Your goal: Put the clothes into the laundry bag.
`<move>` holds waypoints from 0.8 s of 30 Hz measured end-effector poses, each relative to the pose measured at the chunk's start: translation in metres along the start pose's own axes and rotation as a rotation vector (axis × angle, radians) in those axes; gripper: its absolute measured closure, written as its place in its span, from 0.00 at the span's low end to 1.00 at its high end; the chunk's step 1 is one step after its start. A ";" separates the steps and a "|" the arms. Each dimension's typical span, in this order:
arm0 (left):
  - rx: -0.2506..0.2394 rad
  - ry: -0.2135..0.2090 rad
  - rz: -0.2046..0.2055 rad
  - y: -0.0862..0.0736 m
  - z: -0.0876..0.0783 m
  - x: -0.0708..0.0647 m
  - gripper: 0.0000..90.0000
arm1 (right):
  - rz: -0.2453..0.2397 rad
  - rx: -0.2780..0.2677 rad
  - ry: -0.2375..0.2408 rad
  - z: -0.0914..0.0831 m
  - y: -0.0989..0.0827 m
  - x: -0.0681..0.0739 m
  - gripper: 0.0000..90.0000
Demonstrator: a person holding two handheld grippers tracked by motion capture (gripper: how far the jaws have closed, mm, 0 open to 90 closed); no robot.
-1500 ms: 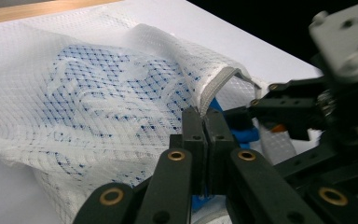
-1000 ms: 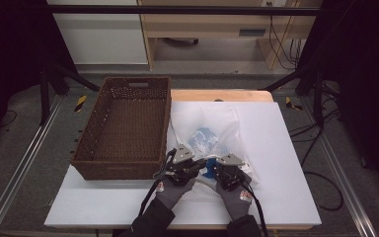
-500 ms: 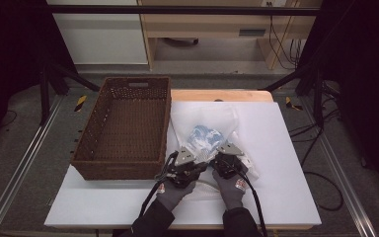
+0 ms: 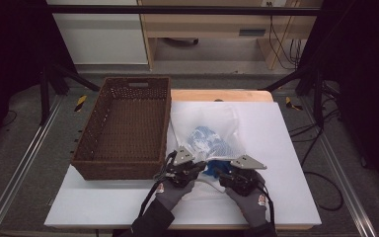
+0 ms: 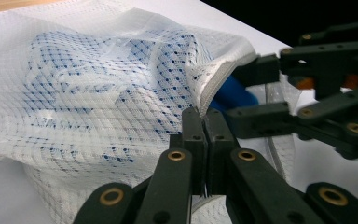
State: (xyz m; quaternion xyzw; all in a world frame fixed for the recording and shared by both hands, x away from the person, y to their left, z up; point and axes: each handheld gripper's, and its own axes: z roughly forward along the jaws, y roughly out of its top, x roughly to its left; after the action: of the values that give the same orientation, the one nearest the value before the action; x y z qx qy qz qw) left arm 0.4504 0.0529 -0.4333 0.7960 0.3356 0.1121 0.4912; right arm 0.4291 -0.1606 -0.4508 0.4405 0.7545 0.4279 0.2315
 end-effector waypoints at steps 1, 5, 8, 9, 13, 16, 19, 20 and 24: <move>-0.002 0.000 -0.001 0.000 0.000 0.000 0.99 | -0.006 -0.001 0.005 -0.001 -0.001 0.002 0.50; -0.003 0.000 0.003 0.001 -0.001 -0.001 0.99 | -0.027 0.062 0.019 0.018 -0.007 0.012 0.50; -0.007 -0.004 0.002 0.001 -0.001 -0.002 0.99 | -0.034 0.108 0.000 0.036 -0.013 0.015 0.50; -0.007 -0.005 0.002 0.000 -0.001 -0.002 0.99 | -0.042 0.108 -0.011 0.040 -0.014 0.014 0.52; -0.008 -0.006 0.002 0.001 0.000 -0.002 0.99 | -0.075 0.136 -0.109 0.049 -0.009 0.020 0.68; -0.014 -0.005 0.001 0.002 0.000 -0.003 0.99 | -0.103 0.129 -0.174 0.057 -0.007 0.023 0.81; -0.015 -0.004 0.004 0.002 -0.002 -0.003 0.99 | -0.038 0.105 -0.170 0.060 -0.005 0.016 0.88; -0.017 -0.005 0.003 0.002 -0.002 -0.002 0.99 | -0.013 0.104 -0.162 0.061 -0.003 0.014 0.89; -0.027 -0.015 0.002 0.004 -0.003 -0.002 0.99 | 0.056 0.026 -0.162 0.062 0.006 0.009 0.89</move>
State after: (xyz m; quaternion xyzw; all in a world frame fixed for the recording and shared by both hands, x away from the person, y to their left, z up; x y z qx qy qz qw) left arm 0.4485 0.0528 -0.4281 0.7905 0.3294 0.1110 0.5043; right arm 0.4723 -0.1237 -0.4779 0.4973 0.7263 0.3875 0.2740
